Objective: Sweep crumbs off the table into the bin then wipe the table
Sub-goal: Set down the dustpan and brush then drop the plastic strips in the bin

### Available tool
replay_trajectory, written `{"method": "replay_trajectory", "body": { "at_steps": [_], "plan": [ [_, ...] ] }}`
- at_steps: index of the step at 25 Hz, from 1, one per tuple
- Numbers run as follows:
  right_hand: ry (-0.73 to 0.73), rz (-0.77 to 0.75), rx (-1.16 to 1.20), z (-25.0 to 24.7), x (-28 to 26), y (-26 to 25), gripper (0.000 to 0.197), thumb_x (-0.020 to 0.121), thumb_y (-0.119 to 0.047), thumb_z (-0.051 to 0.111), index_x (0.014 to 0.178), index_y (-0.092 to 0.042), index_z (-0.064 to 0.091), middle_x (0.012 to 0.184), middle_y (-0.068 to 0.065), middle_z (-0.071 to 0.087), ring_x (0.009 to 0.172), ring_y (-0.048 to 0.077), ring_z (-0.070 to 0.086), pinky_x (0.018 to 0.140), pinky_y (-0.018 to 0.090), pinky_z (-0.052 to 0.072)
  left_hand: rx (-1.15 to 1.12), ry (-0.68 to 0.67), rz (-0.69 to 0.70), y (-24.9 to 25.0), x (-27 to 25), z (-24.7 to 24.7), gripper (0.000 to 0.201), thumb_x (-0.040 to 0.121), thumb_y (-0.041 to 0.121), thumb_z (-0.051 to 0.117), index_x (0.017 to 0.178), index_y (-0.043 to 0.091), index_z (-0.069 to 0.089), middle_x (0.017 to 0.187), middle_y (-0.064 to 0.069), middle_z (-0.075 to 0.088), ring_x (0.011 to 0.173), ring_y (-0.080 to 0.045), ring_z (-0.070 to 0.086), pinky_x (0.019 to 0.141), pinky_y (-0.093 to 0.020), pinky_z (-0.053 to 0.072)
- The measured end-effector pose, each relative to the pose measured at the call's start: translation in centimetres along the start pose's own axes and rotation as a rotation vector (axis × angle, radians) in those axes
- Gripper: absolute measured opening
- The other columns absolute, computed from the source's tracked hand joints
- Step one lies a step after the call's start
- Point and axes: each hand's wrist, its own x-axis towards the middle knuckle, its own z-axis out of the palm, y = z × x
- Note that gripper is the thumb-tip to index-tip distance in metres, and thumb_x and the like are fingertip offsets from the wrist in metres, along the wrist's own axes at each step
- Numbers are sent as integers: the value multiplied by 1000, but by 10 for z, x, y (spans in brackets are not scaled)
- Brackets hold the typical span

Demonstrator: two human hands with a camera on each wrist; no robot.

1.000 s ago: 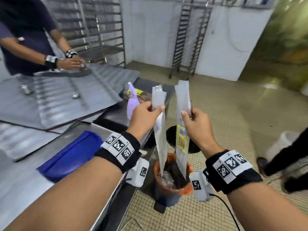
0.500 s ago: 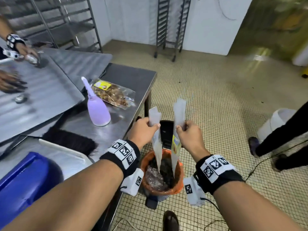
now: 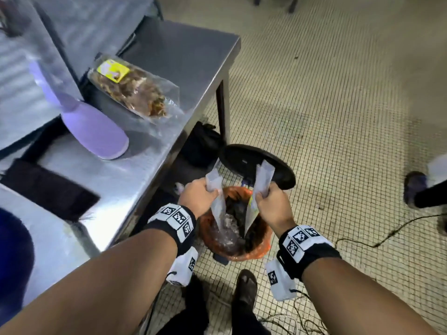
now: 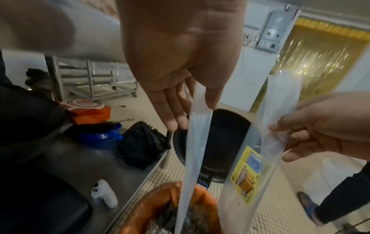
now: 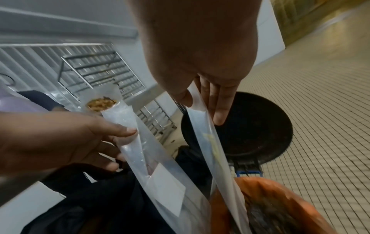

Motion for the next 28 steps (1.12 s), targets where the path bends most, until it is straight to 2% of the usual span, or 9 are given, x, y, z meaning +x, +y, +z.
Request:
{"method": "replay_trajectory", "body": {
  "at_steps": [4, 7, 9, 13, 17, 20, 24, 26, 28],
  "plan": [
    [-65, 93, -65, 42, 29, 42, 19, 96, -22, 50, 104, -5, 51, 82, 5, 54, 80, 29, 57, 64, 27, 34, 41, -85, -35, -23, 38, 39, 26, 91, 29, 64, 103, 7, 64, 101, -15, 68, 96, -30, 63, 82, -34, 52],
    [-96, 121, -102, 81, 50, 72, 32, 97, -22, 45, 123, -3, 49, 100, 16, 63, 80, 28, 56, 68, 25, 37, 86, -142, -73, -48, 68, 74, 34, 92, 29, 61, 121, 13, 62, 110, -15, 68, 103, -31, 63, 89, -38, 52],
    [-121, 128, -146, 107, 61, 94, 38, 98, -23, 43, 131, -5, 45, 99, 17, 65, 78, 27, 59, 72, 26, 45, 119, -177, -108, -65, 88, 99, 36, 92, 29, 59, 125, 15, 61, 113, -16, 66, 103, -32, 62, 91, -41, 52],
    [-112, 159, -215, 151, 76, 128, 34, 97, -31, 38, 121, -10, 49, 91, 13, 67, 87, 34, 65, 90, 48, 49, 227, -206, -72, -94, 116, 139, 36, 94, 26, 54, 129, 18, 57, 108, -14, 69, 97, -32, 65, 82, -35, 52],
    [-131, 195, -269, 188, 91, 165, 35, 99, -28, 36, 126, -9, 49, 95, 11, 67, 96, 32, 63, 103, 46, 39, 381, -191, 13, -116, 135, 177, 39, 98, 29, 47, 135, 17, 51, 113, -17, 66, 100, -35, 62, 75, -33, 42],
    [-186, 244, -260, 206, 99, 183, 34, 101, -33, 33, 126, -14, 46, 95, 10, 69, 95, 33, 65, 96, 42, 40, 395, -227, 74, -128, 148, 200, 34, 99, 30, 46, 128, 16, 56, 115, -13, 66, 103, -34, 61, 74, -30, 34],
    [-220, 273, -172, 225, 115, 205, 33, 101, -35, 35, 121, -12, 48, 99, 15, 68, 96, 36, 64, 88, 41, 47, 347, -229, 130, -148, 164, 230, 34, 95, 33, 49, 122, 17, 61, 112, -8, 68, 103, -28, 62, 76, -25, 36],
    [-238, 277, -138, 228, 122, 211, 38, 100, -35, 40, 131, -13, 44, 106, 16, 67, 99, 37, 62, 84, 39, 46, 324, -245, 163, -160, 173, 242, 46, 92, 38, 51, 133, 18, 54, 121, -7, 64, 111, -26, 60, 87, -25, 39],
    [-239, 261, -140, 229, 125, 213, 47, 98, -34, 44, 141, -16, 35, 111, 16, 66, 103, 37, 61, 87, 40, 47, 411, -236, 178, -172, 181, 251, 60, 90, 51, 47, 144, 25, 42, 139, -4, 54, 125, -26, 53, 102, -37, 42]
  ]
}}
